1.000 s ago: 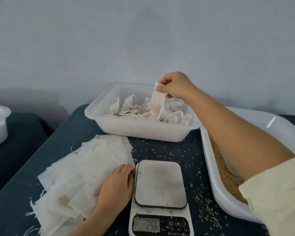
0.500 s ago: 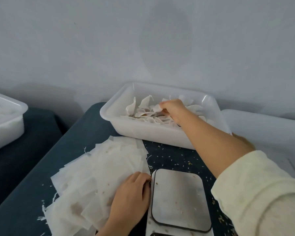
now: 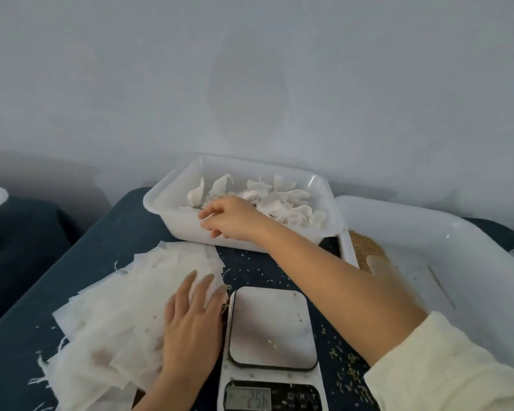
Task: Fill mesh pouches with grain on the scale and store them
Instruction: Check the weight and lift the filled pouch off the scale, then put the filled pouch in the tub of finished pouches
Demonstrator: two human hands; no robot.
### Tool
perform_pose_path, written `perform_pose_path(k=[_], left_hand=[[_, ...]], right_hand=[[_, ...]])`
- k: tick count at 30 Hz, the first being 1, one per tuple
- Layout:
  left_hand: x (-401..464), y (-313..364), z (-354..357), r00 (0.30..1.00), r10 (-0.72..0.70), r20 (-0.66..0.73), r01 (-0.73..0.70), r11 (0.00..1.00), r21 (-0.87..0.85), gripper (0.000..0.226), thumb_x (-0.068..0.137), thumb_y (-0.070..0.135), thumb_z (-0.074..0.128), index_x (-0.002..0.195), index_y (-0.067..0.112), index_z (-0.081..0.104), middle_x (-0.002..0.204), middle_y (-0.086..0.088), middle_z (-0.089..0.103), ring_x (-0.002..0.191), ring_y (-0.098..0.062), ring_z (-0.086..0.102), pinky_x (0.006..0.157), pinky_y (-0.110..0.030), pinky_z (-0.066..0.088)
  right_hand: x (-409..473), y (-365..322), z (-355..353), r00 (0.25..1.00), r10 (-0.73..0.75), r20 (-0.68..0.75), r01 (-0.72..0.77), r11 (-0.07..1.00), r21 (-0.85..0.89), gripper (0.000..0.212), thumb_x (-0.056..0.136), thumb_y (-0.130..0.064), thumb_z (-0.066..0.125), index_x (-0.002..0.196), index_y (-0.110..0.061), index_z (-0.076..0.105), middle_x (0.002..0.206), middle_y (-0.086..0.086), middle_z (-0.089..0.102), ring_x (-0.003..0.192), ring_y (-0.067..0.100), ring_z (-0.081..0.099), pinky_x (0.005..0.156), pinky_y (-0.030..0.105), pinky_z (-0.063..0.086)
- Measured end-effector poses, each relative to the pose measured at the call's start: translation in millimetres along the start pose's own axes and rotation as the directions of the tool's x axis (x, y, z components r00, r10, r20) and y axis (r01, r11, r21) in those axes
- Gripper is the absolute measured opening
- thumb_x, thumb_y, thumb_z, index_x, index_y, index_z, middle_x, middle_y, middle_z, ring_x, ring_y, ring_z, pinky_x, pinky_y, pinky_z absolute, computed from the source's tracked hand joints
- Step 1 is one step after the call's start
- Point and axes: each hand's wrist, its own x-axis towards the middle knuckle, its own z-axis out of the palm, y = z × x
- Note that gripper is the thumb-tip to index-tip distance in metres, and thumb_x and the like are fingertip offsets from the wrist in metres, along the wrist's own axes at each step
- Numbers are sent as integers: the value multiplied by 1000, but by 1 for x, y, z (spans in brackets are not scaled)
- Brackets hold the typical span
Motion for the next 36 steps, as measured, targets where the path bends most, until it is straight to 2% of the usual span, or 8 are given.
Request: perform_pose_path(k=[3, 8, 12, 16, 21, 27, 33, 36], left_hand=[[1, 0, 2, 934, -306, 184, 284, 949, 137, 58, 96, 41, 34, 148, 17, 24, 154, -15, 21, 142, -39, 9, 114, -48, 9], [2, -5, 1, 948, -230, 220, 218, 973, 78, 60, 98, 46, 28, 148, 16, 17, 156, -4, 19, 145, -24, 10, 116, -35, 16], [-1, -9, -14, 938, -250, 239, 194, 953, 232, 75, 92, 63, 27, 150, 20, 8, 158, -5, 9, 145, -29, 0, 114, -49, 2], [-12, -23, -29, 930, -281, 237, 185, 915, 359, 65, 91, 63, 24, 139, 20, 31, 148, -8, 29, 137, -27, 25, 111, -37, 25], [-14, -34, -36, 978, -146, 146, 136, 987, 81, 22, 99, 36, 32, 102, 25, 51, 102, 12, 49, 98, -6, 52, 81, -21, 46], [-11, -45, -42, 978, -126, 167, 113, 990, 89, 19, 97, 33, 35, 103, 33, 54, 106, 16, 52, 98, -5, 50, 76, -21, 44], [-2, -46, -54, 970, -194, 148, 201, 979, -32, 17, 98, 30, 38, 92, 31, 54, 91, 13, 56, 86, -6, 53, 78, -23, 43], [2, -41, -66, 968, -236, 81, 249, 937, -244, 13, 92, 20, 54, 81, 25, 58, 78, 9, 62, 74, -12, 56, 68, -30, 42]], right_hand=[[-26, -5, 23, 995, -27, 96, 25, 999, 21, 17, 87, -15, 61, 103, -14, 67, 77, -8, 64, 64, 3, 62, 55, 9, 44], [-61, 1, 32, 988, 19, 154, -28, 998, 57, 21, 89, -18, 61, 109, -14, 66, 92, 1, 68, 75, 7, 63, 66, 15, 46], [-79, 9, 28, 989, 31, 144, -43, 996, 79, 23, 90, -19, 61, 111, -13, 66, 92, 1, 67, 74, 5, 62, 67, 16, 47], [-91, 14, 23, 990, 29, 134, -45, 993, 111, 23, 91, -20, 60, 112, -13, 66, 94, -1, 65, 72, 3, 61, 66, 13, 45], [-100, 18, 25, 990, 25, 138, -43, 991, 129, 21, 90, -20, 60, 110, -14, 66, 94, 0, 66, 71, 1, 61, 71, 21, 47], [-106, 21, 30, 989, 18, 146, -37, 991, 129, 23, 89, -23, 61, 111, -16, 66, 86, -7, 65, 67, -3, 61, 66, 14, 46], [-113, 23, 30, 990, 35, 139, -54, 990, 132, 25, 89, -24, 61, 113, -18, 66, 81, -13, 61, 75, 2, 60, 74, 21, 48], [-114, 24, 33, 996, 44, 81, -54, 990, 129, 45, 85, -29, 67, 128, -22, 55, 104, -8, 60, 94, 7, 58, 90, 28, 47]])
